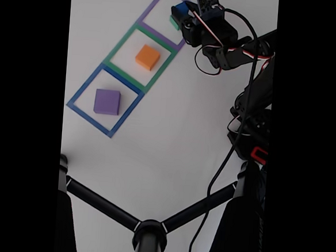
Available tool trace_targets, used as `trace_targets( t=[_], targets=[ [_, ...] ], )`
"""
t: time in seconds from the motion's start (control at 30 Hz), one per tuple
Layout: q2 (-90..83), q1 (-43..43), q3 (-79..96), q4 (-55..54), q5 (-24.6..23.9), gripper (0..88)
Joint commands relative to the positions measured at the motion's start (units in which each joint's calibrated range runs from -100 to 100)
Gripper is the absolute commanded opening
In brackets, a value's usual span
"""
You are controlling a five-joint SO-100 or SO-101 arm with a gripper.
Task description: Tower of hanoi
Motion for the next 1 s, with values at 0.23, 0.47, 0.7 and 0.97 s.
trace_targets(
  t=[0.23, 0.47, 0.7, 0.97],
  targets=[
    [2.86, -0.51, -1.25, -4.66, 0.59, 3.4],
    [4.88, -0.70, -2.07, -5.88, 0.59, 3.9],
    [5.85, -0.42, -2.25, -7.17, 0.59, 18.9],
    [4.23, -0.51, -3.07, -6.69, 0.59, 20.9]
  ],
)
